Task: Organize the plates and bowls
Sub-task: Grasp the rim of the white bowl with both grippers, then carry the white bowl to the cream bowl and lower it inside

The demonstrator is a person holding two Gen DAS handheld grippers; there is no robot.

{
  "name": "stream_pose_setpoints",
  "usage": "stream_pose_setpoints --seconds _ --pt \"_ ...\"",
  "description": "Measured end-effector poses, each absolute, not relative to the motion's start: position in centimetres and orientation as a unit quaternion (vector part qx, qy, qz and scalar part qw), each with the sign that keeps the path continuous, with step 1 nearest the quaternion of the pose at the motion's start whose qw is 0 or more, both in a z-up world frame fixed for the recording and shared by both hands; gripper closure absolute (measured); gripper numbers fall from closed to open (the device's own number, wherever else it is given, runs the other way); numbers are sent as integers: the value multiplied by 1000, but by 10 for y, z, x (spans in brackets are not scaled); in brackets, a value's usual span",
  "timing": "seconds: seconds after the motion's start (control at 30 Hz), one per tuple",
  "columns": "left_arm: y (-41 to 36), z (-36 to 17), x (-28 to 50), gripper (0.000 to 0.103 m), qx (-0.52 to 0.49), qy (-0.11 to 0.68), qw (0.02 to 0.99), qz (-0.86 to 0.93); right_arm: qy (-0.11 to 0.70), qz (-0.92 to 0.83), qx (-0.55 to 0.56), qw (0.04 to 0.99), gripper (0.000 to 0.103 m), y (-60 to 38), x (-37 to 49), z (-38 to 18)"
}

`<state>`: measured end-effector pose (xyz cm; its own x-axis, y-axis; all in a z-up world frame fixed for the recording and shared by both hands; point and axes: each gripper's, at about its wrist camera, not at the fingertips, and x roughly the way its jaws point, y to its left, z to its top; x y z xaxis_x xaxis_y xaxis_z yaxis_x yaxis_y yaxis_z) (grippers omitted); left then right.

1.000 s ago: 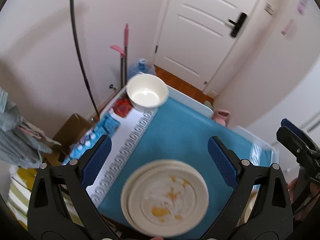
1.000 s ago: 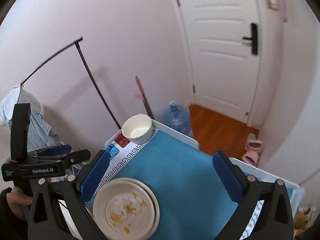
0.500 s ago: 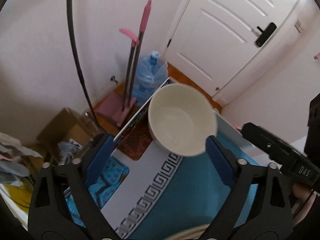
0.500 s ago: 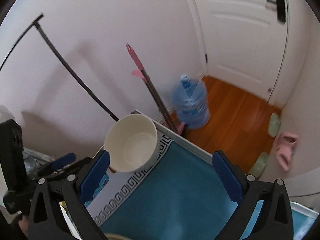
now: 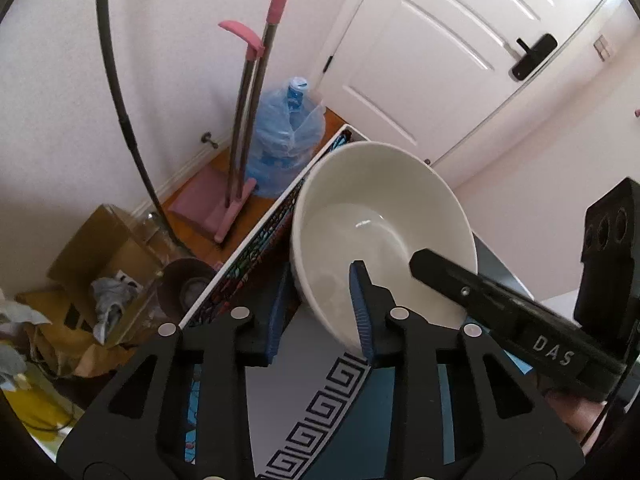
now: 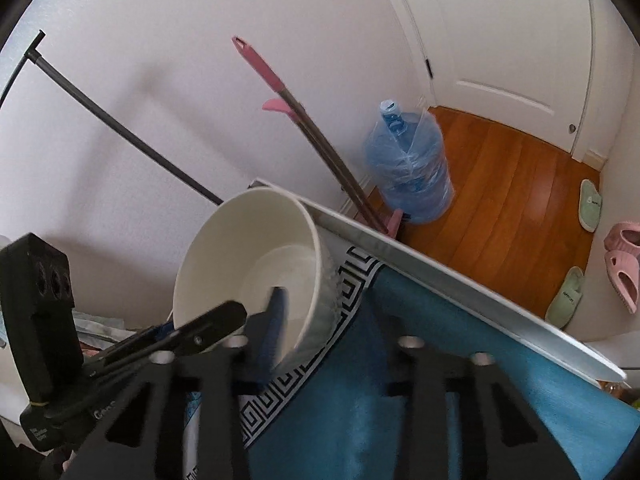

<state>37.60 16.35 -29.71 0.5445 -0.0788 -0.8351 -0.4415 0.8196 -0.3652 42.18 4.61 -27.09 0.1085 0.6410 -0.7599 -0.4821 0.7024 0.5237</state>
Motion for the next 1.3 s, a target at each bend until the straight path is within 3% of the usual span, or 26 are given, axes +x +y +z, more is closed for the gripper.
stream_pose_setpoints --seconds 0.3,0.7,1.0,1.3 --pt "158 -289 372 77 -264 462 839 112 538 374 59 753 78 48 414 -262" --pt "120 -226 348 77 -225 448 861 87 509 359 78 778 78 8 385 -205" --pt "25 -155 308 77 -179 436 882 22 482 311 90 814 78 -83 330 -136" --pt "-91 -124 252 77 -144 434 888 -47 463 250 106 844 78 -203 248 -101"
